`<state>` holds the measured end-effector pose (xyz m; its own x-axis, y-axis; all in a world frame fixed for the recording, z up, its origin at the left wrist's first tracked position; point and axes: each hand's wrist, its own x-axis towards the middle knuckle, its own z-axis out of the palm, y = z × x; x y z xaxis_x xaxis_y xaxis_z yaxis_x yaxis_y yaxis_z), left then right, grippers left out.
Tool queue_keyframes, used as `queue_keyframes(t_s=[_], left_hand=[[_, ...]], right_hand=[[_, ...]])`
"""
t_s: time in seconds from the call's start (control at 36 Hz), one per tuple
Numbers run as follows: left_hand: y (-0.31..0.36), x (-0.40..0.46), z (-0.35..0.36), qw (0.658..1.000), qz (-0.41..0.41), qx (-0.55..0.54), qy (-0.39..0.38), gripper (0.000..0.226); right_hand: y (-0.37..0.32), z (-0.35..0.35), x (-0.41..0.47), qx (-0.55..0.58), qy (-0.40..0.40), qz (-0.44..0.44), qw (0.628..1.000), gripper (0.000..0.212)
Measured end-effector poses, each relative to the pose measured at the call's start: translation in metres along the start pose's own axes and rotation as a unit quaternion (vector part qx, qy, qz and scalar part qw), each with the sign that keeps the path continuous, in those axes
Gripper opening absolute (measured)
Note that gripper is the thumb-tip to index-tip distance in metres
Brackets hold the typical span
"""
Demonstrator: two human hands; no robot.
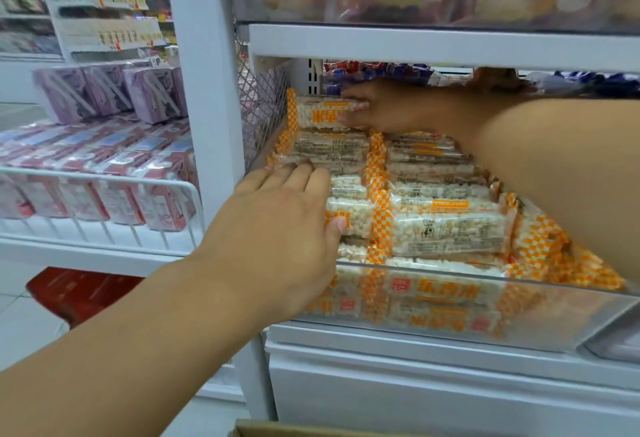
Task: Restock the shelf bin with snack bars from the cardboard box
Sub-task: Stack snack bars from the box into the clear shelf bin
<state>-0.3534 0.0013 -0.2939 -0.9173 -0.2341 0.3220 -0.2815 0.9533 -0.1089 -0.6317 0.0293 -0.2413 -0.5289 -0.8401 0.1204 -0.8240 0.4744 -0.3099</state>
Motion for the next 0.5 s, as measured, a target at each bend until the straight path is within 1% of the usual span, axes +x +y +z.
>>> queue_keyframes(t_s=[0.06,0.17,0.36,0.47,0.5], left_hand=[[-0.001,-0.001,0.0,1.0,0.001,-0.007,0.003,0.067],[-0.002,-0.001,0.0,0.999,-0.007,-0.031,0.011,0.065],[-0.001,0.003,-0.004,0.999,-0.003,-0.041,0.031,0.075],[-0.004,0.005,-0.006,0.999,0.003,-0.043,0.02,0.073],[-0.004,0.005,-0.006,0.999,0.006,-0.042,0.015,0.074]], right_hand=[[0.0,-0.003,0.0,0.019,-0.007,0.001,1.0,0.086],[-0.001,-0.005,-0.003,0.049,0.011,0.0,0.999,0.089],[-0.001,-0.011,-0.016,0.051,0.012,0.009,0.999,0.09],[0.002,-0.014,-0.037,0.075,0.003,0.02,0.997,0.098],[0.003,-0.016,-0.046,0.077,-0.002,0.022,0.997,0.096]])
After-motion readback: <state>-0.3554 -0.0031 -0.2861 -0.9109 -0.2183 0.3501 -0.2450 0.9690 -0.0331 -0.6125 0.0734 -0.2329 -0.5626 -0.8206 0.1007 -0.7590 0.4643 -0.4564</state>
